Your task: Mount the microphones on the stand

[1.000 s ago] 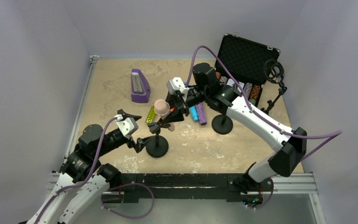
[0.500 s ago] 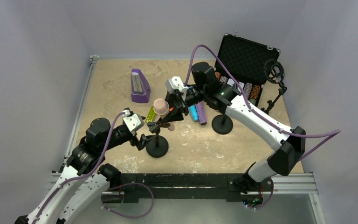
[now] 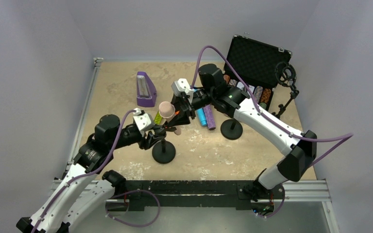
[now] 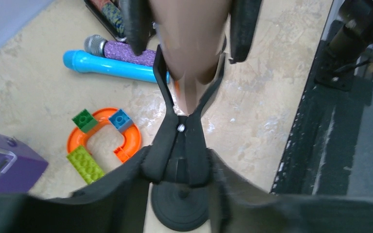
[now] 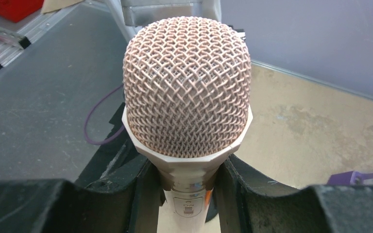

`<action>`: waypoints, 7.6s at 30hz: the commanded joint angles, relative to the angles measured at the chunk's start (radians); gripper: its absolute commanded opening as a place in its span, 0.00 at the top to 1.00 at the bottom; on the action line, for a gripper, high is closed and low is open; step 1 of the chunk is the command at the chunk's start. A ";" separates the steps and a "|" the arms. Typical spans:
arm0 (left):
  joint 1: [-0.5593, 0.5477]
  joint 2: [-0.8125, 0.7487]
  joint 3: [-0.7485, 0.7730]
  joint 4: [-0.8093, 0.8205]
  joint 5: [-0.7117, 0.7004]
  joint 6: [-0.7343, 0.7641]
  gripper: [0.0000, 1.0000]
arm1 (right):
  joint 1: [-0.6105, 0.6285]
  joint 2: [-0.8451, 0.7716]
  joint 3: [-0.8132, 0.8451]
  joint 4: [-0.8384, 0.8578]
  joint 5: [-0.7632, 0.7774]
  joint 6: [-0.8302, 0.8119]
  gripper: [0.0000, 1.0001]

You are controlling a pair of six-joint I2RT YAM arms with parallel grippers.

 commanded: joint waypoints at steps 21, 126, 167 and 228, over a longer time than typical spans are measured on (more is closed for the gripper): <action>0.021 -0.041 -0.015 0.058 0.015 -0.089 0.86 | 0.018 0.072 -0.029 0.253 -0.066 0.350 0.96; -0.011 -0.150 -0.514 0.749 0.003 -0.591 0.69 | -0.203 -0.498 -0.480 -0.463 -0.058 -0.476 0.03; 0.122 -0.009 0.144 0.165 -0.463 -0.328 1.00 | -0.212 -0.516 -0.482 -0.477 -0.055 -0.494 0.03; 0.687 0.806 -0.039 1.159 -0.336 -0.221 0.45 | -0.213 -0.454 -0.443 -0.600 -0.048 -0.594 0.03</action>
